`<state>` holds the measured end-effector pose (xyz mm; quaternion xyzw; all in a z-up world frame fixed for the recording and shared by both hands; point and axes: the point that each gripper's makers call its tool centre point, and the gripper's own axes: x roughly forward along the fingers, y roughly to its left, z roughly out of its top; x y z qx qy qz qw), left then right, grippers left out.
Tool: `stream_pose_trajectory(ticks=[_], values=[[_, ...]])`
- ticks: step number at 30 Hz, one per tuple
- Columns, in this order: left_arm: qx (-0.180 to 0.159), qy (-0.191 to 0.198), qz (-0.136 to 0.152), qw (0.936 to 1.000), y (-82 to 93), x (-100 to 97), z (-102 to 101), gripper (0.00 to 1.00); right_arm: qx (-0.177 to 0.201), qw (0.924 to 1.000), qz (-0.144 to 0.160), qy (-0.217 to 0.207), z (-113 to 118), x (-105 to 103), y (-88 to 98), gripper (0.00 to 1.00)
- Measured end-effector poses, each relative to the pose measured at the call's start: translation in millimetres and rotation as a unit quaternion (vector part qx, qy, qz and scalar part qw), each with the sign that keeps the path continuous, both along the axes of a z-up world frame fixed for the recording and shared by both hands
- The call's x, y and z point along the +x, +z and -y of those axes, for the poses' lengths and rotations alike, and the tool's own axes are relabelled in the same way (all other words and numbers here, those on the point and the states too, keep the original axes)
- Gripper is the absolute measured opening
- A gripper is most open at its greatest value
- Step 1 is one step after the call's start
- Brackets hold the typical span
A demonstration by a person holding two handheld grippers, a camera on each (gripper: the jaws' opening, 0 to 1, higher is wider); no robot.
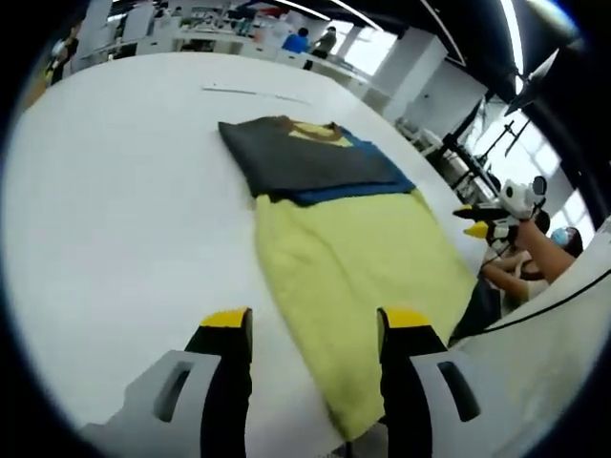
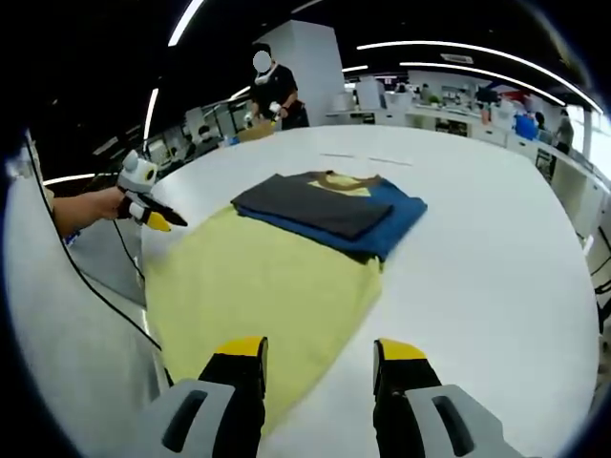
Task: Fold the garment on the visible template until the final outline fits inside the template.
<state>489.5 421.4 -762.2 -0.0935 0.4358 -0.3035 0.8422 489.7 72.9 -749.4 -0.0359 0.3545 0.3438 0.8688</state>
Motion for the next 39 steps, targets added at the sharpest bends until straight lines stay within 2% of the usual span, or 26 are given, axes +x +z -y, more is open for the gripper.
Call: stream_pose_trajectory(ticks=[17,18,20,29,35,39], values=[[0.004,-0.012,-0.029,0.9995,-13.0,-32.1,0,0.48,-0.002,0.9998,-0.021,0.001,-2,-24,-10.5,0.41],[0.002,-0.011,-0.02,0.9997,-11.9,-30.7,-1,0.47,-0.002,0.9997,-0.023,0.002,-2,-26,-11.8,0.41],[0.0,-0.009,-0.031,0.9995,-12.0,-34.8,-3,0.46,-0.002,0.9996,-0.027,0.003,-2,-29,-14.2,0.4],[0.003,-0.015,-0.033,0.9993,-3.7,-48.3,1,0.45,0.001,0.9992,-0.04,0.007,1,-43,-17.5,0.39],[0.006,-0.019,-0.043,0.9989,-3.3,-60.4,-3,0.41,0.002,0.9986,-0.051,0.012,2,-57,-20.8,0.36],[0.004,-0.022,-0.052,0.9984,-5.0,-71.8,-2,0.37,0.007,0.9981,-0.06,0.013,4,-65,-21.6,0.3]])
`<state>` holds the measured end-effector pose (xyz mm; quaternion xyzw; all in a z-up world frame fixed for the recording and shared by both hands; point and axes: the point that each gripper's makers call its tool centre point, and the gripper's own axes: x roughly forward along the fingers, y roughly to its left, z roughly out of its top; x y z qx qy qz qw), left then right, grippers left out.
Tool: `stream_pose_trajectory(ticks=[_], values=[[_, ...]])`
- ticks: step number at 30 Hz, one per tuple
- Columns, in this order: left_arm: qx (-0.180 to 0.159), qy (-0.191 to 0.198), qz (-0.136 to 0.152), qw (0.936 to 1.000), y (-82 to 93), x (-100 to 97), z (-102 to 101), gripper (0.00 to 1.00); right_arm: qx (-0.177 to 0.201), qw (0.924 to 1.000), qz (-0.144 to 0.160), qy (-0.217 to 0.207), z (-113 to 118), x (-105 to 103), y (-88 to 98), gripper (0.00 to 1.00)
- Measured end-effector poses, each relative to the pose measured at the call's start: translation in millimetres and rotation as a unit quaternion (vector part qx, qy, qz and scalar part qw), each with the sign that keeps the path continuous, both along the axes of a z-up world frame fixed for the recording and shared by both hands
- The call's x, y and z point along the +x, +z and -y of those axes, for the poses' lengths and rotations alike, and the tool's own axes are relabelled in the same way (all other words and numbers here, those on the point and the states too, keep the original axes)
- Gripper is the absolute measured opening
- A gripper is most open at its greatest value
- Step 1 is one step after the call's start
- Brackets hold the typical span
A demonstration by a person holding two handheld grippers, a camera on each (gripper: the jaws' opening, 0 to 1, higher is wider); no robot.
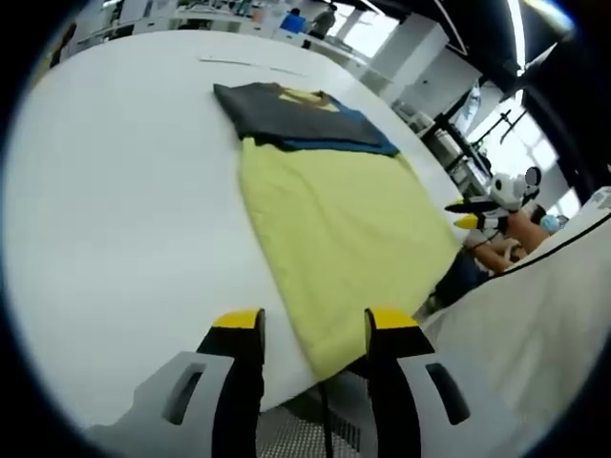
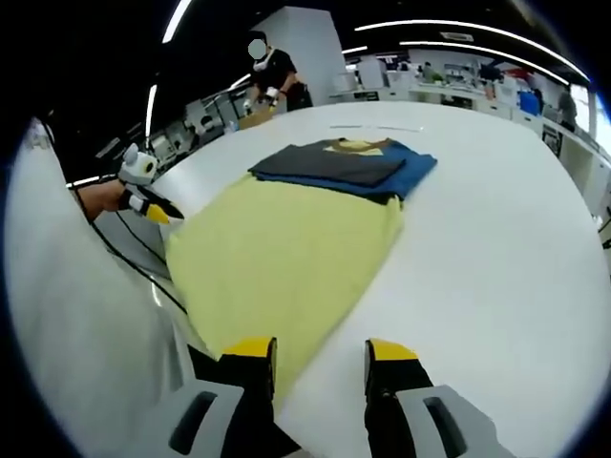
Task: Fold the garment on the visible template until the final outline fits inside the template.
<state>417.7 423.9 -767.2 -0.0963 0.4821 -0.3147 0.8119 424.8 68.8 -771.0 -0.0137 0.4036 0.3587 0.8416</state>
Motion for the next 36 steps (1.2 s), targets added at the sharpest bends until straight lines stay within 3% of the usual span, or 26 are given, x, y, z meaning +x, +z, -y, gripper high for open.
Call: stream_pose_trajectory(ticks=[10,25,36], values=[[0.004,-0.007,-0.018,0.9998,-7.8,-19.0,0,0.33,0.017,0.9994,-0.03,0.0,7,-16,-8.8,0.13],[-0.001,0.003,-0.045,0.999,-15.7,-34.3,-4,0.19,0.033,0.9972,-0.067,-0.001,0,-37,-12.8,0.02],[-0.011,0.007,-0.051,0.9986,-15.8,-34.5,-6,0.13,0.041,0.9954,-0.086,-0.011,-5,-46,-14.2,0.03]])
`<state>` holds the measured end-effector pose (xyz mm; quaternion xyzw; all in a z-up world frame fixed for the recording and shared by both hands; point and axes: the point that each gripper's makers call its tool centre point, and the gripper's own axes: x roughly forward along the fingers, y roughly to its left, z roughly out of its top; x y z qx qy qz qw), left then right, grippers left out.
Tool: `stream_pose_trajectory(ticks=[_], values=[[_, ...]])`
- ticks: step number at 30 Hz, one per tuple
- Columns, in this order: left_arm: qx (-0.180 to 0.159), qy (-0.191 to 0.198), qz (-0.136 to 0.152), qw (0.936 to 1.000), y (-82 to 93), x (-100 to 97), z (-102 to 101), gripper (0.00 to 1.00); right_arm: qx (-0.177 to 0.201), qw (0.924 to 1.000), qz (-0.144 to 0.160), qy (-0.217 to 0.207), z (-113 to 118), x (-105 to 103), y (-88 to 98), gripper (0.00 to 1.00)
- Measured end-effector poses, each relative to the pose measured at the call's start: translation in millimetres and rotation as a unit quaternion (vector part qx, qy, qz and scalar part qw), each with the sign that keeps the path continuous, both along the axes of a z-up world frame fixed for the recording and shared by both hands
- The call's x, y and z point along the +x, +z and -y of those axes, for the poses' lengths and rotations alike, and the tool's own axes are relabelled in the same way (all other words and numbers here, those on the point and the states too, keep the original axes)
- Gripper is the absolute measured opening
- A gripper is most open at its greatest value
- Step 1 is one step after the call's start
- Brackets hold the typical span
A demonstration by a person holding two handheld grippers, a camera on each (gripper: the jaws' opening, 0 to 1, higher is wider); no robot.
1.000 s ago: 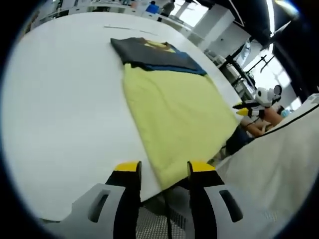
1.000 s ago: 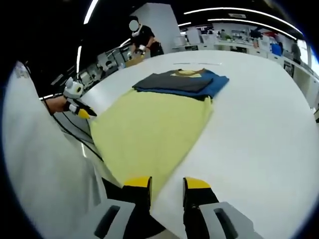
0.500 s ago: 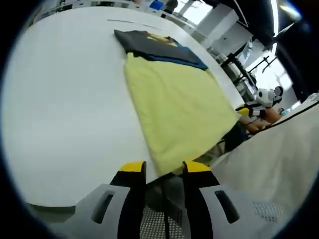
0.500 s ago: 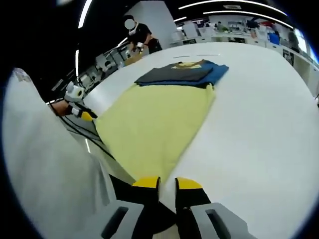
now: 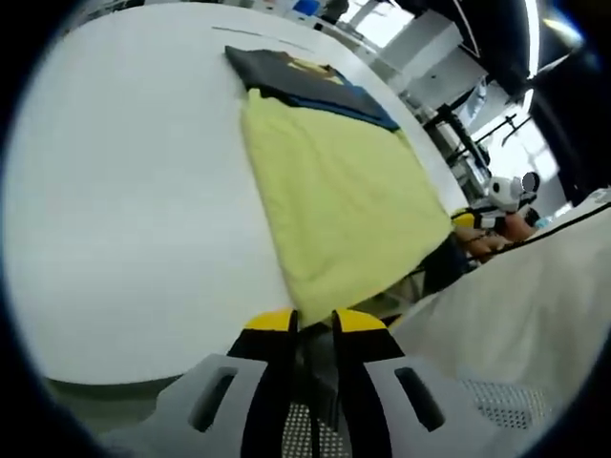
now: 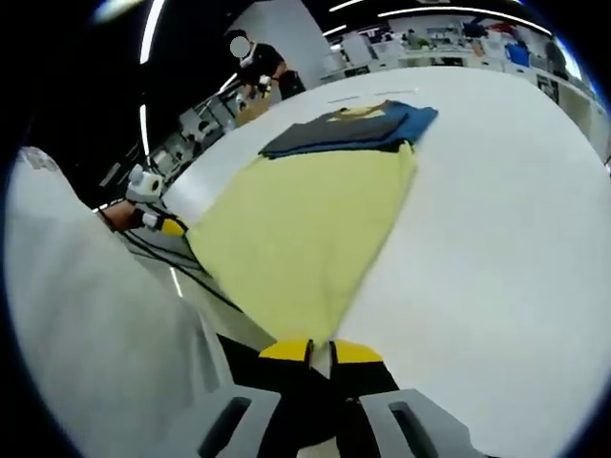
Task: Fold the garment on the visible template until the final outline fits inside the template.
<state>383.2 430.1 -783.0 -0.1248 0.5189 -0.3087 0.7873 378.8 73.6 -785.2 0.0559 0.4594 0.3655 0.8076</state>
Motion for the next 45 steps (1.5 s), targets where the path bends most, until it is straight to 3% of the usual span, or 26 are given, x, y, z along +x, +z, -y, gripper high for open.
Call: stream_pose_trajectory(ticks=[8,21,26,36,45], values=[[-0.003,0.001,0.001,1.0,-1.8,3.2,7,0.13,0.005,1.0,-0.007,0.0,-3,-2,0.7,0.02],[-0.001,0.0,-0.013,0.9999,-4.0,1.6,11,0.01,0.004,0.9998,-0.016,0.005,0,3,-4.1,0.0],[0.007,-0.026,-0.006,0.9996,2.4,1.5,14,0.01,0.008,0.9996,-0.026,0.008,1,3,-3.2,0.0],[-0.001,-0.049,0.012,0.9987,20.7,7.7,13,0.01,0.035,0.9991,-0.019,-0.013,-3,17,20.5,0.0],[-0.017,-0.044,0.048,0.9977,51.2,36.3,11,0.0,0.056,0.9978,0.009,-0.033,-3,44,53.1,0.0]])
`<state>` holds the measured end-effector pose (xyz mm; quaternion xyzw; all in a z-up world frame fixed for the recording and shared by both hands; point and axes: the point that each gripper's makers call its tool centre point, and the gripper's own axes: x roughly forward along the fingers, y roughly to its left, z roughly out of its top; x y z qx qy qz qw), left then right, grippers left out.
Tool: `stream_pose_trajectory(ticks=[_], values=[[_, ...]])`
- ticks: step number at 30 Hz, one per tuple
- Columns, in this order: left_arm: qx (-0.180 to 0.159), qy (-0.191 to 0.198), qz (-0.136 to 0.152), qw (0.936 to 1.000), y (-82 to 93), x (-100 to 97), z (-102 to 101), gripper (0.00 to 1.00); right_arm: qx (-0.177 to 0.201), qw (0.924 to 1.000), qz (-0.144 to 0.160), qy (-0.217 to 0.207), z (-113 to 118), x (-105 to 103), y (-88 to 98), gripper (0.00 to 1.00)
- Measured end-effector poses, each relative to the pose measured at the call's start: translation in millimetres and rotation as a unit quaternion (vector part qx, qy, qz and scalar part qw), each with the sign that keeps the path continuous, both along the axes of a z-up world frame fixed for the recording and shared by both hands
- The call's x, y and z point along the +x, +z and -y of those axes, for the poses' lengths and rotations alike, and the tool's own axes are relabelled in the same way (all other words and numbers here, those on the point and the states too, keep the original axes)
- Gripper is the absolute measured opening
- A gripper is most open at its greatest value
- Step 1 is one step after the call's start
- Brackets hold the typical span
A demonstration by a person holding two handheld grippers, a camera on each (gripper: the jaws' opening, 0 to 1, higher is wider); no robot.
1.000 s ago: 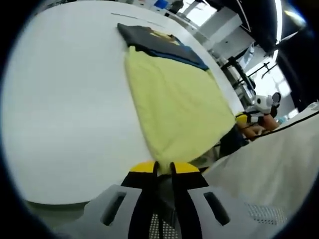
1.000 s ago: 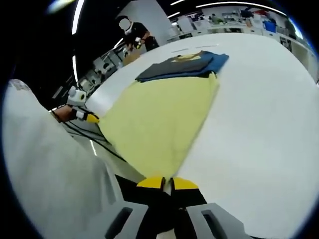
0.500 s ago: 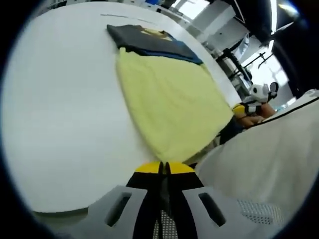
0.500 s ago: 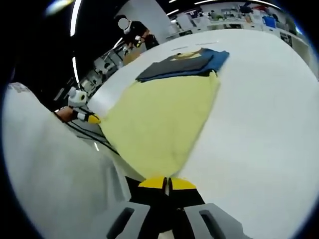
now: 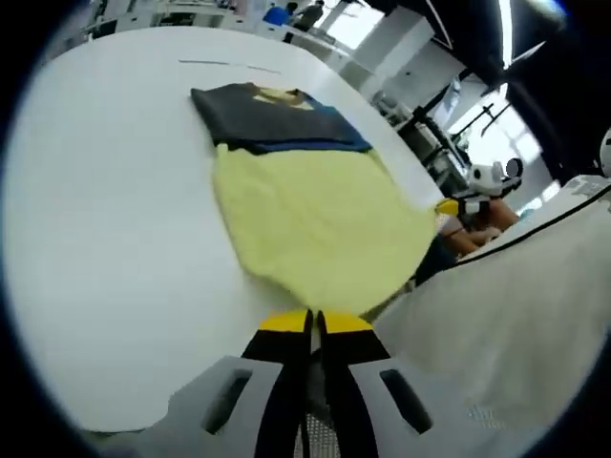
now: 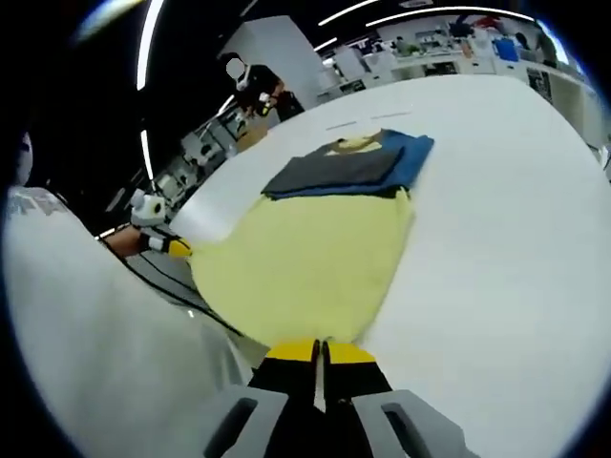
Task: Fold the garment on the visible template until the final outline fits inside the template.
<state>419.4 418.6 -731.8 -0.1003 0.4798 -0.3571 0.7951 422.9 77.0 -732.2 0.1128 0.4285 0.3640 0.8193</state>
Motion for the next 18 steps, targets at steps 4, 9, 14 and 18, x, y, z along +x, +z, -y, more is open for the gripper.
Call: stream_pose_trajectory(ticks=[4,9,14,18], values=[[-0.003,0.002,0.016,0.9999,11.8,11.3,-1,0.0,0.004,0.9998,0.018,-0.009,1,15,16.5,0.0],[-0.005,0.011,0.035,0.9993,22.9,25.5,-5,0.0,0.009,0.9991,0.037,-0.016,-1,32,34.3,0.0],[-0.012,0.018,0.055,0.9983,34.2,39.8,-2,0.0,0.013,0.998,0.056,-0.027,-2,50,49.1,0.0],[-0.014,0.024,0.07,0.9972,41.6,53.0,-2,0.0,0.017,0.9966,0.074,-0.032,-5,65,61.7,0.0]])
